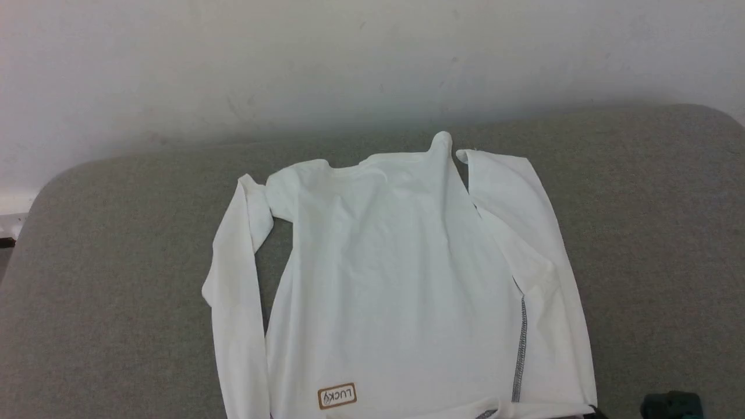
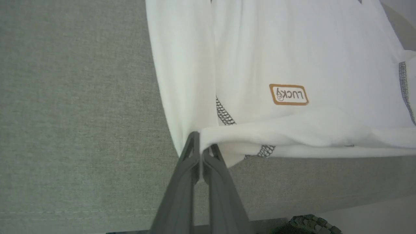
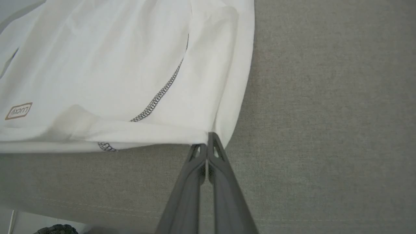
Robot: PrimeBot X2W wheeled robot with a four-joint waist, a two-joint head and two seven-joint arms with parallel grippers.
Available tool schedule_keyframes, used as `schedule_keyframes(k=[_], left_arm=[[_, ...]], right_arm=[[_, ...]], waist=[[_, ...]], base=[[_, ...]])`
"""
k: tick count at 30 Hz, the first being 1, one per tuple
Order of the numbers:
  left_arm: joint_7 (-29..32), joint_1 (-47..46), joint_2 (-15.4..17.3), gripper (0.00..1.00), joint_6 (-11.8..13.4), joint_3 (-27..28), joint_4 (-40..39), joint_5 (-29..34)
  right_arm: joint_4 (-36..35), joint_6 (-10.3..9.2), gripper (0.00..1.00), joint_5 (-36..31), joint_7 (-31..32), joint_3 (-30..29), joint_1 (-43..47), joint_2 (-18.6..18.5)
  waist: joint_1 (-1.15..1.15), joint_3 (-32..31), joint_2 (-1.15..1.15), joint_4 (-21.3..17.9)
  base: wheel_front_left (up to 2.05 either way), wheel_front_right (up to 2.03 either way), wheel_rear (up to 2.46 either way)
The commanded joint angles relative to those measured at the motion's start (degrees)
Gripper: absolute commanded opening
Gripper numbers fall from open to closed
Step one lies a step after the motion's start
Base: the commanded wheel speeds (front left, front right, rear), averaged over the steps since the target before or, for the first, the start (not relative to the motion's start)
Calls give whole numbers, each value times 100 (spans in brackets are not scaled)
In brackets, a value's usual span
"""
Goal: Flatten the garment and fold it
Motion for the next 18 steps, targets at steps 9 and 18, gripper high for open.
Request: schedule_keyframes(k=[9, 18], left_arm=[[-384, -432, -273, 100, -263, -68, 813, -247], [-772, -754, -250, 100, -266, 259, 417, -348]], right_arm=[[451, -59, 100, 168, -33, 267, -118, -3], [-47, -59, 100, 308, -1157, 333, -342, -74]], waist=[[0, 204, -1, 20], [0, 202, -1, -9]], base=[[0, 0, 0], [0, 0, 0]])
